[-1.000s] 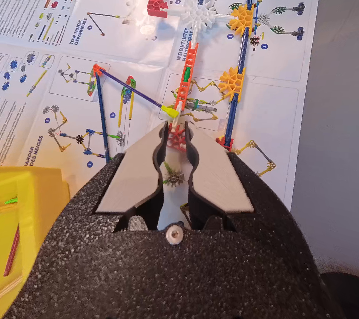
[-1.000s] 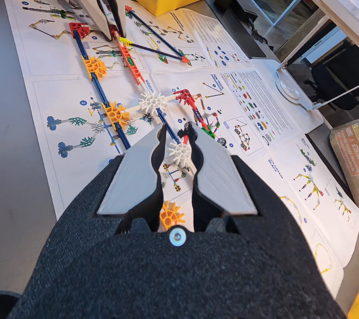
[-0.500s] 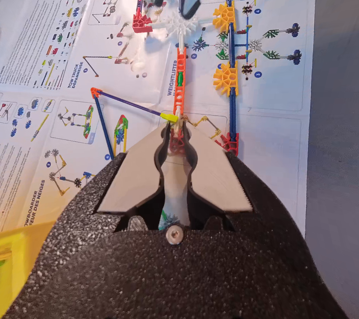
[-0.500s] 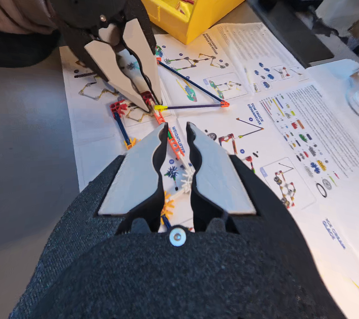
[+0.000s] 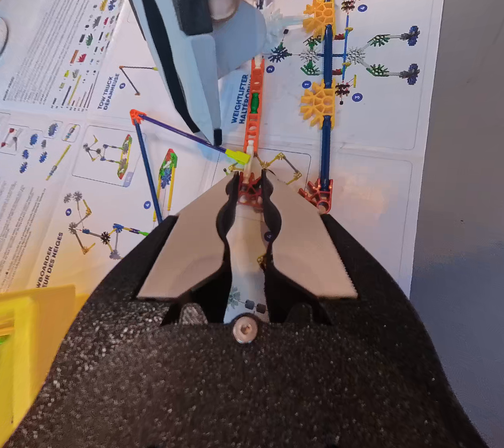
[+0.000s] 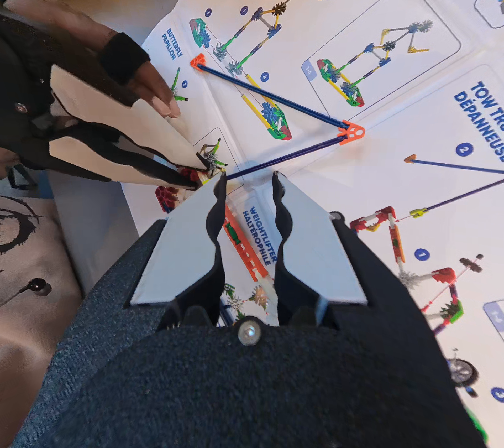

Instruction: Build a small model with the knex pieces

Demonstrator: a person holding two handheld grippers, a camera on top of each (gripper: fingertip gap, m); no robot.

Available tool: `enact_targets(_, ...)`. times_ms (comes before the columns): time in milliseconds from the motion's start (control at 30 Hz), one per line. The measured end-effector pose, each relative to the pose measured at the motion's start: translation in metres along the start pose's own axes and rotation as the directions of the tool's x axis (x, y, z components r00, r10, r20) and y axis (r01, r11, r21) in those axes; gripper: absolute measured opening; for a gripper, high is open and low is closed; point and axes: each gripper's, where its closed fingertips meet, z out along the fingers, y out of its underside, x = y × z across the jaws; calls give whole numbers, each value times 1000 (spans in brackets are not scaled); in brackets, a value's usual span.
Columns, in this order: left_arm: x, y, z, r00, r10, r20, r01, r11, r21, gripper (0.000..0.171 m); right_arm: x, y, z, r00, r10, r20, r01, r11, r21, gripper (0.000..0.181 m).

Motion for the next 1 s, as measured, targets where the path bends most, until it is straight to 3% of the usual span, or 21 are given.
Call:
enact_targets(100,0,-11,-2,993,101,56,-103,994,32,13,-6,-2,2,998,48,38,-49,999,6,30)
enact_targets(200,-4,-18,-5,970,199,138,-206,978,37,13,-17,-7,0,990,78,117,-84,996,42,13)
enact_targets(400,-18,-26,-13,946,204,253,-227,972,67,14,-34,-25,-24,982,-3,188,-37,977,209,3)
enact_targets(467,-21,-24,-13,944,194,268,-218,974,63,14,-37,-24,-30,989,-71,132,37,969,245,2)
enact_targets(533,-22,-29,-15,944,174,279,-208,973,96,0,-42,-20,-32,985,-154,74,130,957,260,2)
enact_targets(667,-21,-25,-17,956,159,247,-184,979,83,5,-47,-12,-28,981,-190,34,173,943,286,2)
enact_targets(733,-22,-23,-20,968,116,222,-139,986,92,4,-44,-17,-31,982,-187,23,171,933,317,2)
enact_targets(833,-20,-12,-21,991,-107,86,100,992,81,7,-39,-29,-42,986,-167,13,149,909,389,2)
enact_targets(900,-15,-1,-16,967,-253,-6,253,966,43,14,-37,-35,-47,987,-157,18,135,899,416,2)
enact_targets(1000,-16,9,-4,923,-384,-30,385,923,4,27,-34,-41,-47,986,-168,17,143,884,446,2)
